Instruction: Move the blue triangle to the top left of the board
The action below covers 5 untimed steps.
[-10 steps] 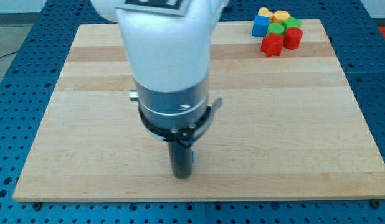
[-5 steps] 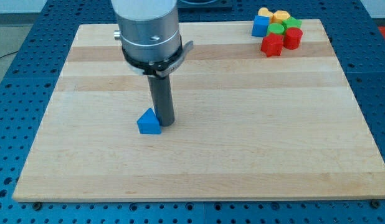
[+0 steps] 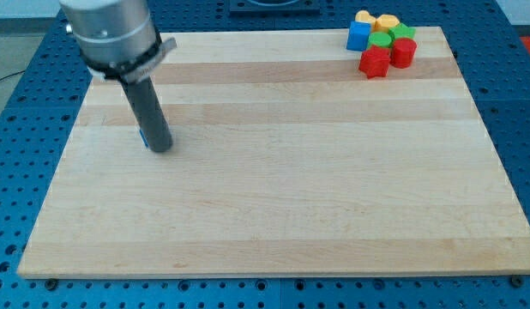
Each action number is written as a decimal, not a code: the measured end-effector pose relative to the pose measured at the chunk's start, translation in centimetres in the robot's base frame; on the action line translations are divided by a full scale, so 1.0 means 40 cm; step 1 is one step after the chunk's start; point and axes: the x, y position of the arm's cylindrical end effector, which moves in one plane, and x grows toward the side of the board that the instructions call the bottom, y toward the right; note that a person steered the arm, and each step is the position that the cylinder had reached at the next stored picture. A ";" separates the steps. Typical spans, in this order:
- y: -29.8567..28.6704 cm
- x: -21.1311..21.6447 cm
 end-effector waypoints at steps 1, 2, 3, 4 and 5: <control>-0.078 -0.105; -0.102 -0.214; -0.149 -0.320; -0.167 -0.307; -0.225 -0.228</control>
